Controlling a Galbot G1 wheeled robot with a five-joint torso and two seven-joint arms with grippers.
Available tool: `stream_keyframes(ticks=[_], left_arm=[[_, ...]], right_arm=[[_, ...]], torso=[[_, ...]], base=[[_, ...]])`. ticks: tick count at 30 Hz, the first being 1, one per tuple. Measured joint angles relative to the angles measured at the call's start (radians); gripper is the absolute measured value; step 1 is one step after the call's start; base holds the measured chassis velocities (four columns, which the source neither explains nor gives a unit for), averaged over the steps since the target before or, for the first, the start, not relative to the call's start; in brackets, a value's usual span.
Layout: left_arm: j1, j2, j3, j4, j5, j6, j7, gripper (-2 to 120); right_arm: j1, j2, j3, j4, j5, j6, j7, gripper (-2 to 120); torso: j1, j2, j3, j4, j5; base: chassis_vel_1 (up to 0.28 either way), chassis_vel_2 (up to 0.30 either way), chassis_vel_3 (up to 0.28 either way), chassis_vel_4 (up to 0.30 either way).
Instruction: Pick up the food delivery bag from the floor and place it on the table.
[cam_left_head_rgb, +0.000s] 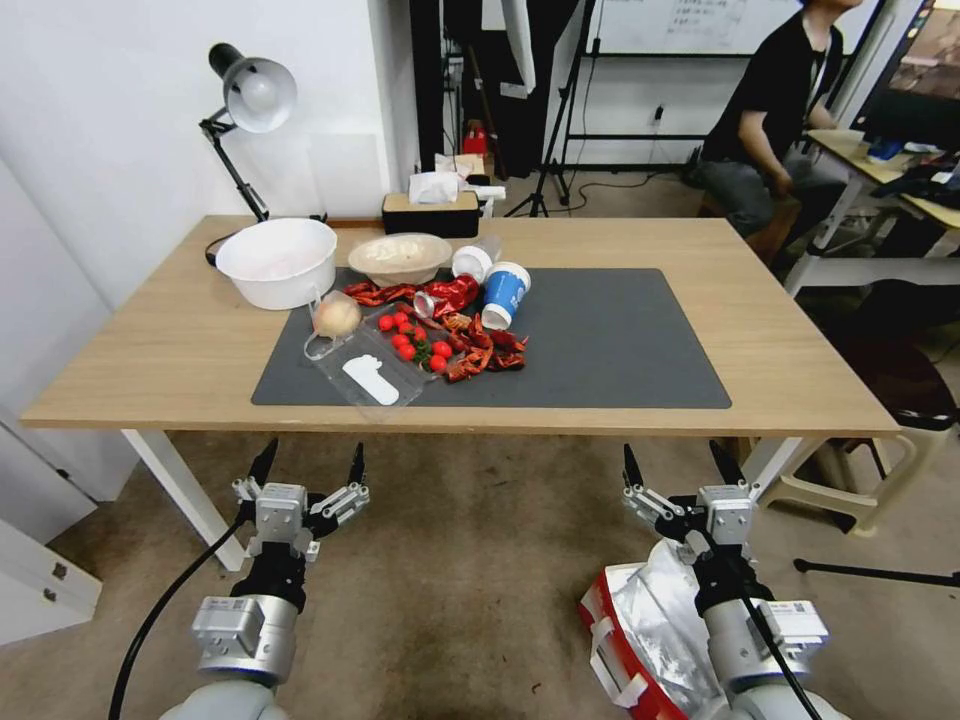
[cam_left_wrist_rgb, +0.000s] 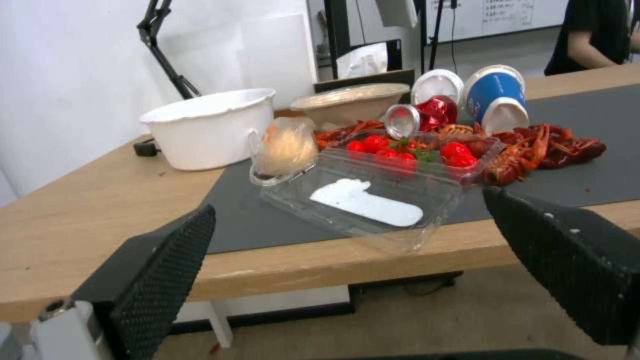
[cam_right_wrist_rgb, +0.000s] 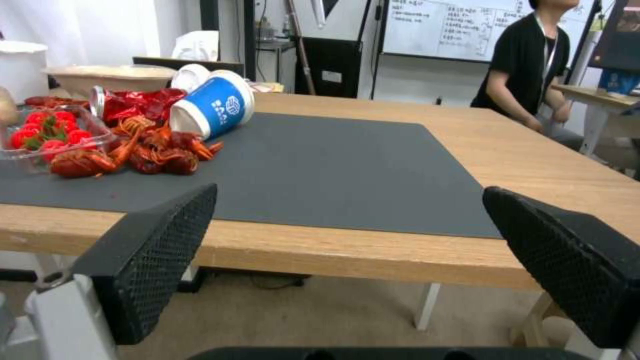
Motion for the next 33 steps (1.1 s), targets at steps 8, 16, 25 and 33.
stream_keyframes(ticks=[8, 16, 25, 33], left_arm=[[0.000, 0.000, 0.000, 0.000, 0.000, 0.000, 0.000, 100], [0.000, 0.000, 0.000, 0.000, 0.000, 0.000, 0.000, 100], [0.000, 0.000, 0.000, 0.000, 0.000, 0.000, 0.000, 100], [-0.001, 0.003, 0.002, 0.000, -0.008, 0.005, -0.006, 100]], right_arm=[[0.000, 0.000, 0.000, 0.000, 0.000, 0.000, 0.000, 100], [0.000, 0.000, 0.000, 0.000, 0.000, 0.000, 0.000, 100], [0.000, 0.000, 0.000, 0.000, 0.000, 0.000, 0.000, 100], [-0.003, 0.001, 0.008, 0.004, 0.006, -0.011, -0.013, 100]], torso=[[0.000, 0.000, 0.000, 0.0000, 0.0000], [0.000, 0.000, 0.000, 0.0000, 0.0000], [0.000, 0.000, 0.000, 0.0000, 0.0000], [0.000, 0.000, 0.000, 0.0000, 0.0000]], base=[[0.000, 0.000, 0.000, 0.000], [0.000, 0.000, 0.000, 0.000], [0.000, 0.000, 0.000, 0.000], [0.000, 0.000, 0.000, 0.000]])
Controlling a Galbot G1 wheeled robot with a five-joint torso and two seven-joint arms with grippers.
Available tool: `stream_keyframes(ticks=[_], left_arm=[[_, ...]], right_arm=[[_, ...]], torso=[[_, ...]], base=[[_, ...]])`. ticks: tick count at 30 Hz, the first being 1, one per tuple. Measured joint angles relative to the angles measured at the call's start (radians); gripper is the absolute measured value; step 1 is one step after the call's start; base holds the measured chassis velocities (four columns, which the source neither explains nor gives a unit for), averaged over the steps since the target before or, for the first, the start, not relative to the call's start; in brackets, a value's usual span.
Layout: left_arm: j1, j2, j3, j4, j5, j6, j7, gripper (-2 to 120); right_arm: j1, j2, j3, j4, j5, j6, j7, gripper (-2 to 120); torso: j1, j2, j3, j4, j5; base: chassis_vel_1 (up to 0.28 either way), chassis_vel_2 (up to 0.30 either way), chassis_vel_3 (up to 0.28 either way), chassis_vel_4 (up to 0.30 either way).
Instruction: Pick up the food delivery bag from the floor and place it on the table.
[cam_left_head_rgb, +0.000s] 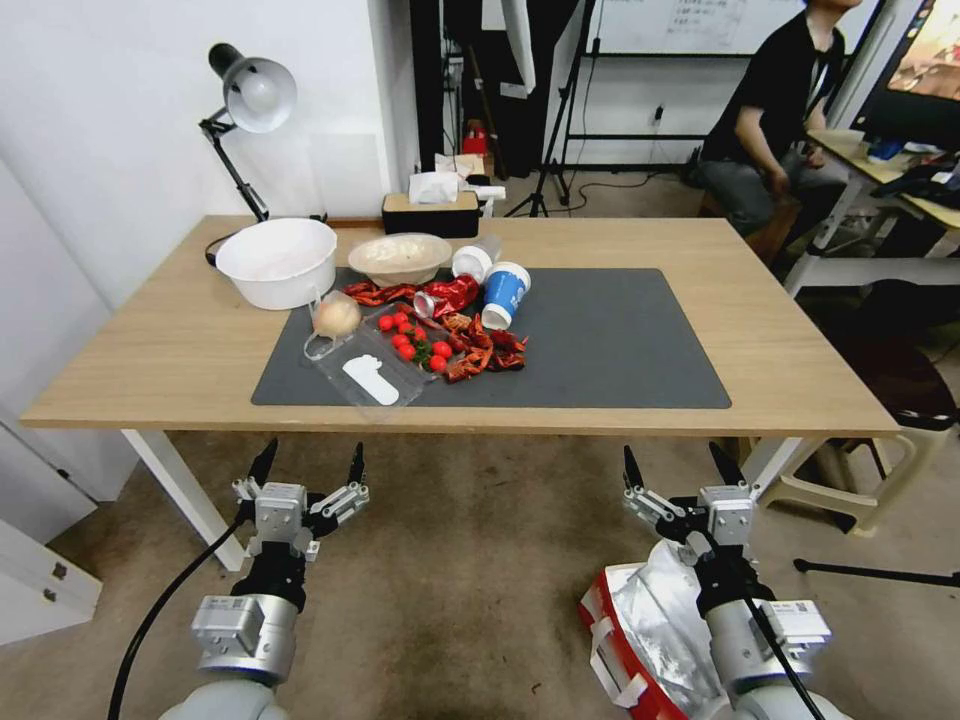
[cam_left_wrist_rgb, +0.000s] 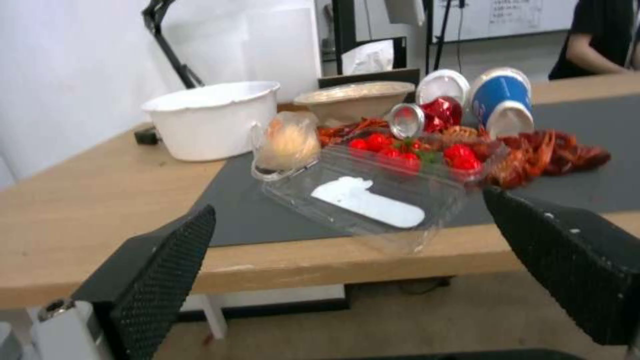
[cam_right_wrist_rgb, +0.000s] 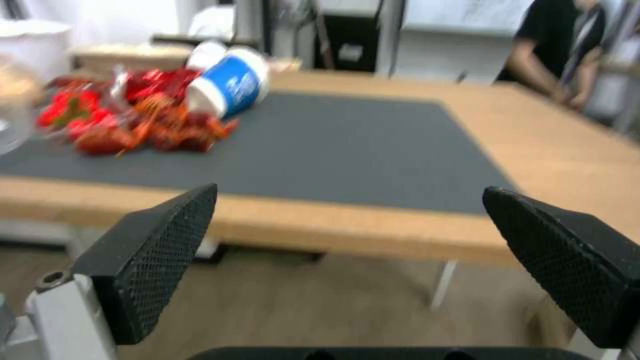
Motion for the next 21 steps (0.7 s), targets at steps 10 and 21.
stream_keyframes(ticks=[10, 21], left_arm=[[-0.007, 0.022, 0.010, -0.010, -0.035, 0.024, -0.027, 100], [-0.063, 0.148, 0.093, -0.075, -0.347, 0.222, -0.263, 100]], right_arm=[[-0.036, 0.007, 0.090, 0.064, 0.058, -0.099, -0.115, 100], [-0.037, 0.003, 0.118, 0.078, 0.088, -0.151, -0.180, 100]], torso=[[0.000, 0.000, 0.000, -0.0009, -0.0006], [0.000, 0.000, 0.000, 0.0000, 0.0000]], base=[[0.000, 0.000, 0.000, 0.000], [0.000, 0.000, 0.000, 0.000]])
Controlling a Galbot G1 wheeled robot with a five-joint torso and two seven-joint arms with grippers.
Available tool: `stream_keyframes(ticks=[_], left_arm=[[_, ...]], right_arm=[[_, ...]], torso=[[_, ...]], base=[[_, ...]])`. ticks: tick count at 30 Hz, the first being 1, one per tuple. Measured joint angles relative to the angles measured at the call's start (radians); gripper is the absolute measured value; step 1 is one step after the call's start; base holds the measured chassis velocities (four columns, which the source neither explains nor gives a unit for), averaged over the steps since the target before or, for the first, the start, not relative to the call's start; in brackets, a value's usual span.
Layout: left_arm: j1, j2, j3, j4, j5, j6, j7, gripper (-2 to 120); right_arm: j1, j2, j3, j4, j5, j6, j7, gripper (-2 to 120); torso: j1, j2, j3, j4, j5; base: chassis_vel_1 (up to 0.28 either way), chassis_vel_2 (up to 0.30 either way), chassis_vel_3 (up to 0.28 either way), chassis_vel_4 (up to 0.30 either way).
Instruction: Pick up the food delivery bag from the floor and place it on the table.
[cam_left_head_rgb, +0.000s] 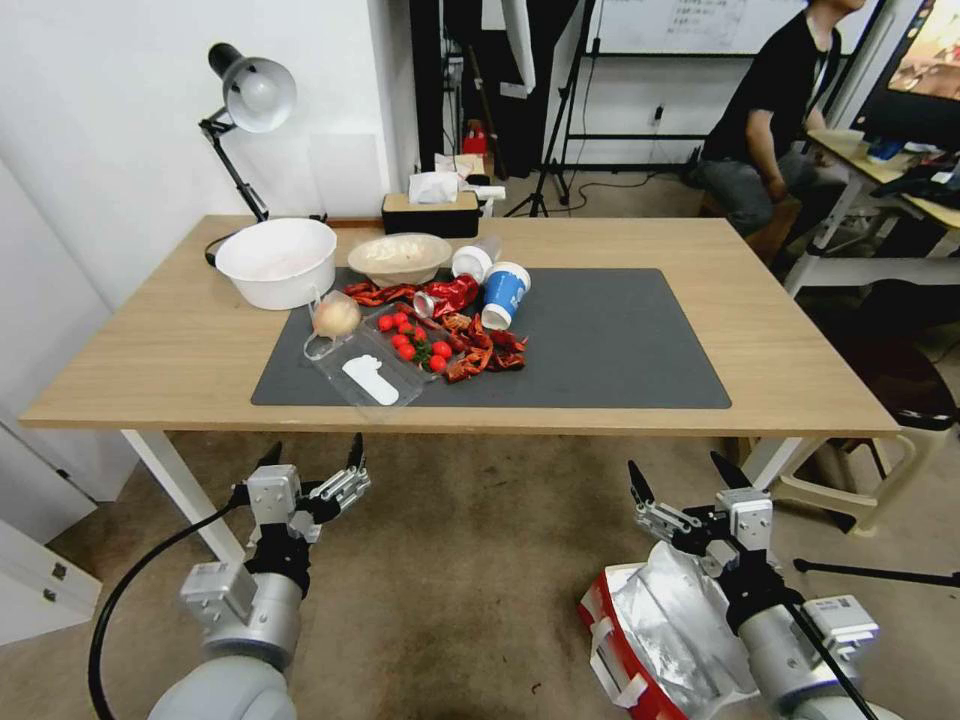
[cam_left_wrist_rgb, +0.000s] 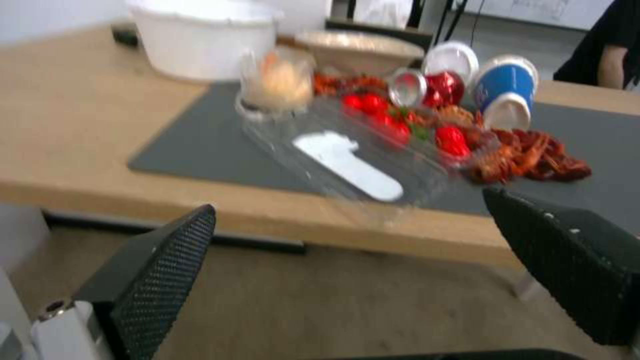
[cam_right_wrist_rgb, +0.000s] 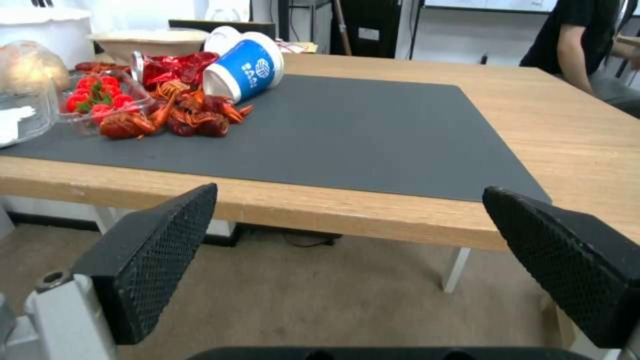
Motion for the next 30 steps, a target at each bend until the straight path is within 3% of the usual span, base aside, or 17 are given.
stream_keyframes(ticks=[5, 11, 23, 30], left_arm=[[-0.012, 0.027, 0.017, -0.014, -0.063, 0.041, -0.048, 100], [-0.010, 0.027, 0.017, -0.001, -0.090, -0.008, -0.050, 100], [-0.010, 0.026, 0.014, 0.001, -0.099, -0.019, -0.060, 100], [-0.009, 0.025, 0.011, 0.000, -0.101, -0.017, -0.062, 100]], right_arm=[[0.001, -0.001, -0.001, -0.003, 0.000, 0.000, 0.000, 100], [0.003, -0.001, -0.002, -0.006, 0.000, 0.001, 0.000, 100], [0.004, 0.001, -0.005, -0.008, -0.003, 0.003, 0.002, 100], [0.003, 0.004, -0.007, -0.008, -0.008, 0.005, 0.003, 100]], torso=[[0.000, 0.000, 0.000, -0.0002, -0.0001], [0.000, 0.000, 0.000, 0.0001, -0.0001], [-0.002, -0.004, -0.002, -0.0003, -0.0001], [-0.022, -0.050, -0.028, -0.0003, -0.0001]], base=[[0.000, 0.000, 0.000, 0.000], [0.000, 0.000, 0.000, 0.000], [0.000, 0.000, 0.000, 0.000], [0.000, 0.000, 0.000, 0.000]])
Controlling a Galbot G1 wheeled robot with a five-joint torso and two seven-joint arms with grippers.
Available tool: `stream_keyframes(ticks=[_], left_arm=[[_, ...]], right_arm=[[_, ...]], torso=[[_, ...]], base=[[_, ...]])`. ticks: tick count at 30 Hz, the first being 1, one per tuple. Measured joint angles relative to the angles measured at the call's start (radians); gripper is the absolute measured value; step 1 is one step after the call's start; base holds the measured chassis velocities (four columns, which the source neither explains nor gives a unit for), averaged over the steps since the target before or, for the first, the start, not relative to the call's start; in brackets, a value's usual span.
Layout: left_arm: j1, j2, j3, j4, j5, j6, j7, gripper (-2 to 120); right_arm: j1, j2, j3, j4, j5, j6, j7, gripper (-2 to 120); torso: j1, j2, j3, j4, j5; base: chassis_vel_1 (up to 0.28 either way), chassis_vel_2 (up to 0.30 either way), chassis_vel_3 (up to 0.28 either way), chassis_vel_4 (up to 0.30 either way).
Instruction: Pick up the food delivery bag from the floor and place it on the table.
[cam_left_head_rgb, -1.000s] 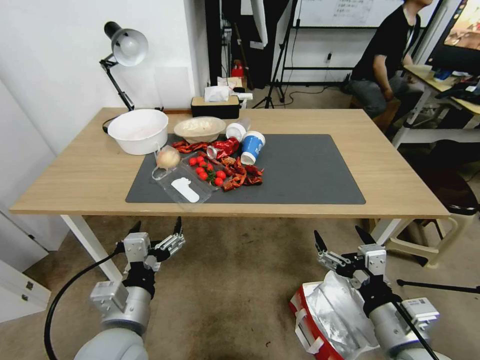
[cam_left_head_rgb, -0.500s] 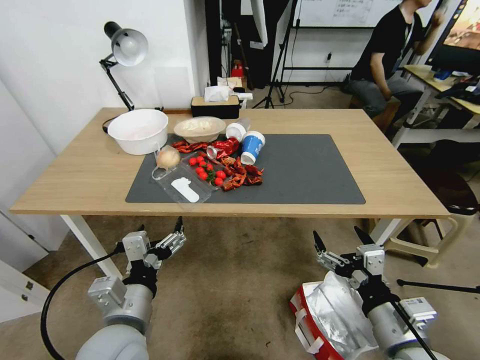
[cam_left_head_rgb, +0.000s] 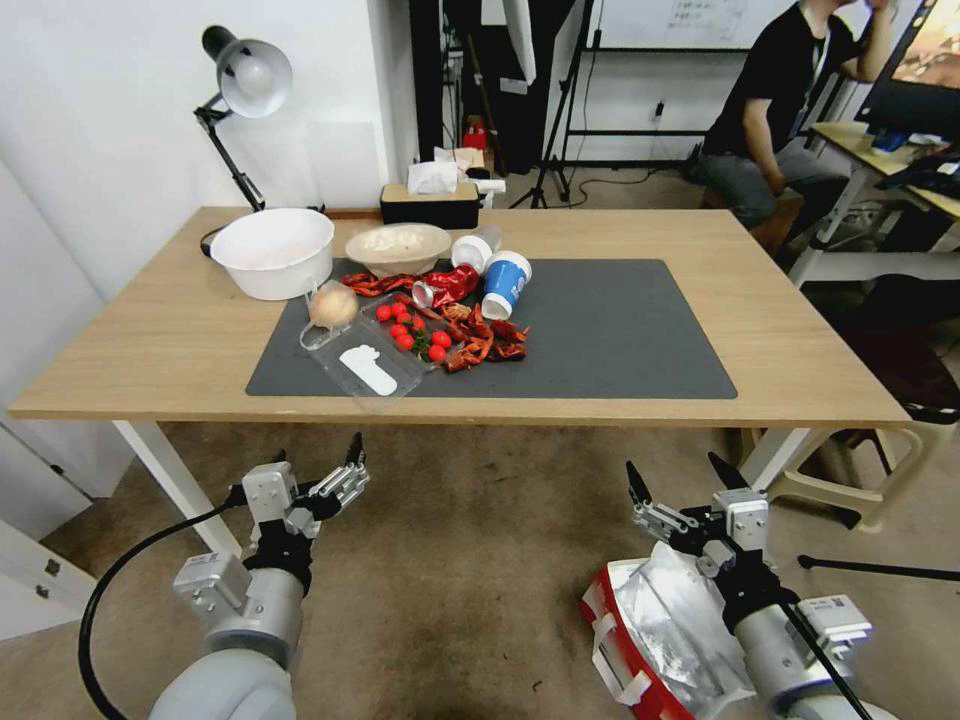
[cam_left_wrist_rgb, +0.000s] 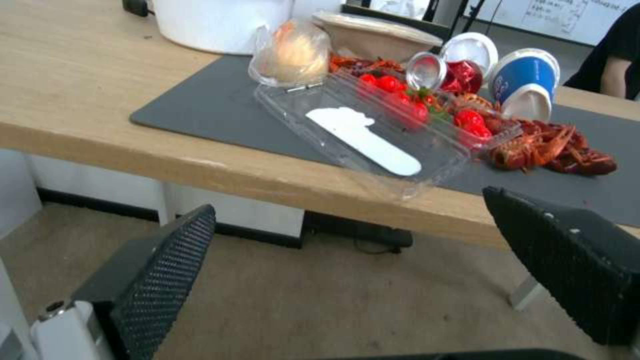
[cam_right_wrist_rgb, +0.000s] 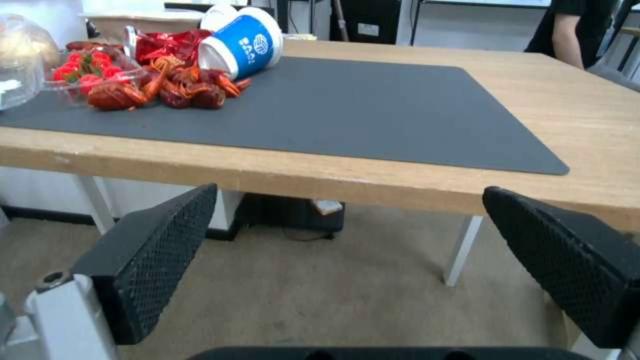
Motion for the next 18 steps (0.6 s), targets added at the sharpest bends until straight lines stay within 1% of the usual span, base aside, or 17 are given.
stream_keyframes(ticks=[1, 4, 5, 9, 10, 13, 14, 18], left_arm=[[0.000, 0.000, 0.000, 0.000, 0.000, 0.000, 0.000, 100], [0.001, 0.000, -0.002, 0.000, 0.000, 0.000, 0.000, 100], [0.001, 0.000, -0.002, 0.000, 0.000, 0.000, 0.000, 100], [0.002, -0.002, -0.003, 0.000, 0.003, -0.001, 0.000, 100], [0.002, -0.002, -0.003, 0.000, 0.003, -0.001, 0.000, 100], [0.002, -0.003, -0.005, 0.000, 0.005, -0.001, 0.000, 100], [0.002, -0.003, -0.005, 0.000, 0.005, -0.001, 0.000, 100], [0.004, -0.003, -0.007, 0.001, 0.010, 0.000, 0.002, 100]], right_arm=[[0.000, 0.000, 0.000, 0.000, 0.000, 0.000, 0.000, 100], [0.000, 0.000, -0.001, 0.000, -0.001, 0.001, 0.000, 100], [0.000, 0.000, -0.001, 0.000, -0.001, 0.001, 0.000, 100], [0.001, -0.001, -0.001, -0.001, -0.002, 0.001, 0.001, 100], [0.001, -0.001, -0.001, -0.001, -0.002, 0.001, 0.001, 100], [0.004, -0.002, -0.001, -0.004, -0.002, 0.001, 0.002, 100], [0.004, -0.002, -0.001, -0.004, -0.002, 0.001, 0.002, 100], [0.005, -0.002, -0.003, -0.008, -0.003, 0.001, 0.001, 100]], torso=[[0.000, 0.000, 0.000, 0.0000, 0.0000], [-0.014, -0.032, -0.018, 0.0000, 0.0000], [-0.014, -0.032, -0.018, 0.0000, 0.0000], [-0.031, -0.072, -0.040, 0.0000, 0.0000], [-0.031, -0.072, -0.040, 0.0000, 0.0000], [-0.044, -0.100, -0.056, 0.0000, 0.0001], [-0.044, -0.100, -0.056, 0.0000, 0.0001], [-0.061, -0.139, -0.079, 0.0000, 0.0000]], base=[[0.000, 0.000, 0.000, 0.000], [0.000, 0.000, 0.000, 0.000], [0.000, 0.000, 0.000, 0.000], [0.000, 0.000, 0.000, 0.000], [0.000, 0.000, 0.000, 0.000], [0.000, 0.000, 0.000, 0.000], [0.000, 0.000, 0.000, 0.000], [0.000, 0.000, 0.000, 0.000]])
